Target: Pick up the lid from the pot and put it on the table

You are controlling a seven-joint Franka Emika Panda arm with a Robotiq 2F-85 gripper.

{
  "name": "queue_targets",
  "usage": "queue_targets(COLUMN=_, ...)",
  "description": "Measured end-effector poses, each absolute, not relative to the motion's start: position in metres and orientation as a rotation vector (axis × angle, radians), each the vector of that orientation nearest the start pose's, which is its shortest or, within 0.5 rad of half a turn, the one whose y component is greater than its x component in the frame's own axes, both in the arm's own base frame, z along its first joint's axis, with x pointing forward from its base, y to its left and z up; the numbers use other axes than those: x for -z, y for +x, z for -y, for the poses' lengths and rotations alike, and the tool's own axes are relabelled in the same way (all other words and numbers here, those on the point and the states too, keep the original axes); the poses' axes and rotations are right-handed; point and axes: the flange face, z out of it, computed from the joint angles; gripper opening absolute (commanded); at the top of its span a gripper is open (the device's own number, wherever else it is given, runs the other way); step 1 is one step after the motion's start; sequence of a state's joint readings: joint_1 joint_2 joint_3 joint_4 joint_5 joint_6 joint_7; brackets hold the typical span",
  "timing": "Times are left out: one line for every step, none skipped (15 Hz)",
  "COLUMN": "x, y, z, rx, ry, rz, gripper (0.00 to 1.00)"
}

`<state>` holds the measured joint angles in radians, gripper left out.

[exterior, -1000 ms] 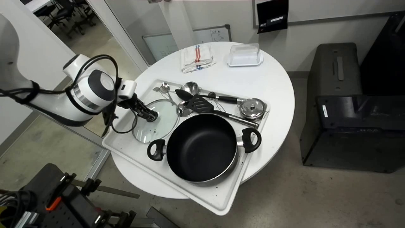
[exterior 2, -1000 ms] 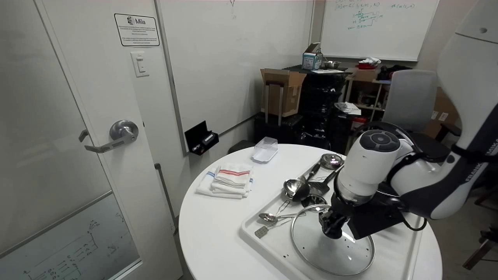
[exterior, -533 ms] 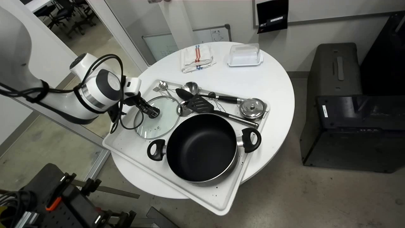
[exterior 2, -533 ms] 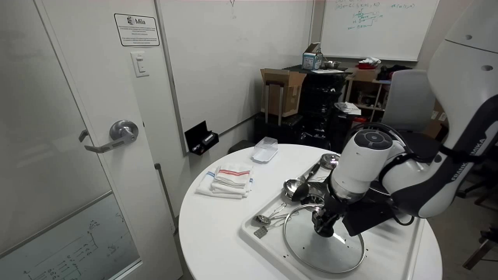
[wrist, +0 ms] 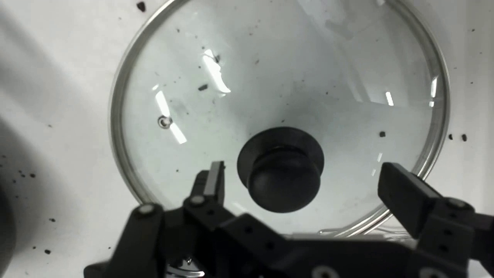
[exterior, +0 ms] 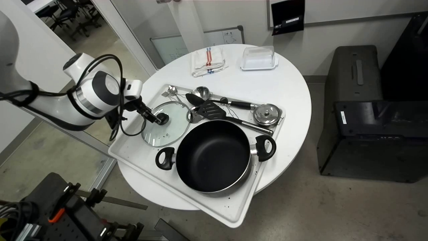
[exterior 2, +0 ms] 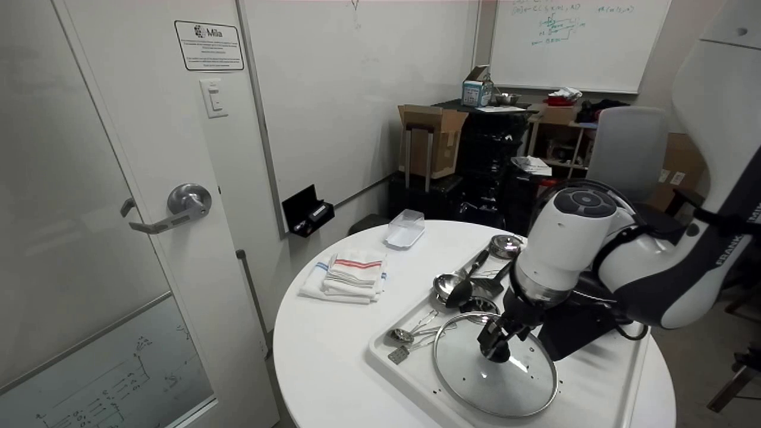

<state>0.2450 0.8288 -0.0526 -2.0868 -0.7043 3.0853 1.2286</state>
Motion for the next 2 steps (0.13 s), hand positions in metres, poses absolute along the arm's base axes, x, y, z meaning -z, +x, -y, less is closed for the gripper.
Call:
queue_targets(x=-0.042, y=0.516, z=-0.153, rx=0.309, ry=-3.092, rz=-0.489, gripper=1.00)
queue_targets(x=-0.053, y=0.510, z=-0.153, rx=0.308, ry=-3.092, rz=-0.488, gripper=1.00)
